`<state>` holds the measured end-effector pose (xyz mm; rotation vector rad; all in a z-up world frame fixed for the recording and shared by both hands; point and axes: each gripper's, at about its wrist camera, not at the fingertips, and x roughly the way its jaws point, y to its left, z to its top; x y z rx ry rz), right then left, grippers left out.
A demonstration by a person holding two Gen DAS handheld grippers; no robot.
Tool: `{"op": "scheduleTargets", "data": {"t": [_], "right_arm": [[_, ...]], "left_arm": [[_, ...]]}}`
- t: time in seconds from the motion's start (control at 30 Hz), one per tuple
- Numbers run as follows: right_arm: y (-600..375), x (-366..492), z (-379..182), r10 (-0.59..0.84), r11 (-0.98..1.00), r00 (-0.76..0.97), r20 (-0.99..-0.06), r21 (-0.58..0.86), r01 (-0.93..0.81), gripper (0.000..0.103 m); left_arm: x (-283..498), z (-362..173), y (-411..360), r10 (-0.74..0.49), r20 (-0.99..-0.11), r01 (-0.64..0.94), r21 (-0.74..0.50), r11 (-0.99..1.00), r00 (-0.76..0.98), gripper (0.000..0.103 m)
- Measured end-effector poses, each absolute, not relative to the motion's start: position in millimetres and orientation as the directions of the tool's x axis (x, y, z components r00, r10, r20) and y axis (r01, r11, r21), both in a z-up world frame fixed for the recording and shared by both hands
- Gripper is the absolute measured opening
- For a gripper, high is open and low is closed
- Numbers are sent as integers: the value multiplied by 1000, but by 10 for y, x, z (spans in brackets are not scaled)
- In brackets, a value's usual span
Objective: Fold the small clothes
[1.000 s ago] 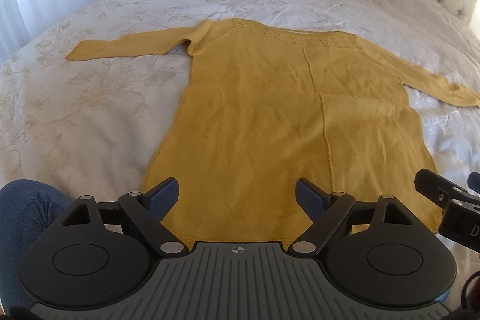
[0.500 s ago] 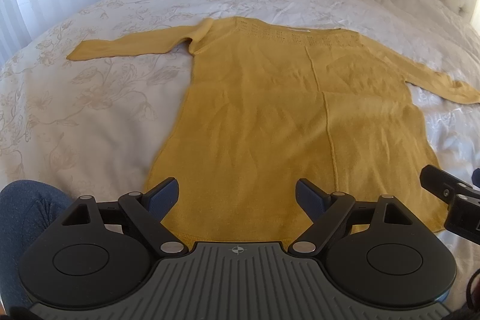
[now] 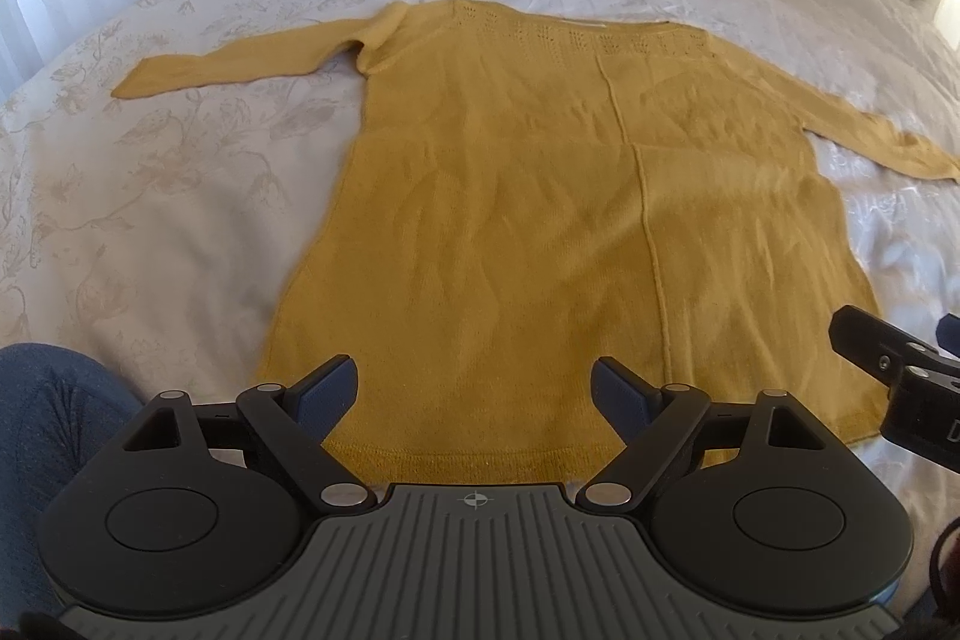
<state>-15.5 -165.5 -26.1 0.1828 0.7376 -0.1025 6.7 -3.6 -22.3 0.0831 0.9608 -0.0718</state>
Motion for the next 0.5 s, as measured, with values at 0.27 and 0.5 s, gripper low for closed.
{"op": "scheduleTargets", "data": {"t": [0.27,0.5], "right_arm": [[-1663,-131,-350,-38,979,719,-694,117,165,102],[-1806,-81,-493,-95,976,683,-724,66,206,102]], "left_arm": [[86,-274,-43,-17,-829,97,45,994,559,85],[124,-368,-37,-16,-839,101,46,994,544,85]]}}
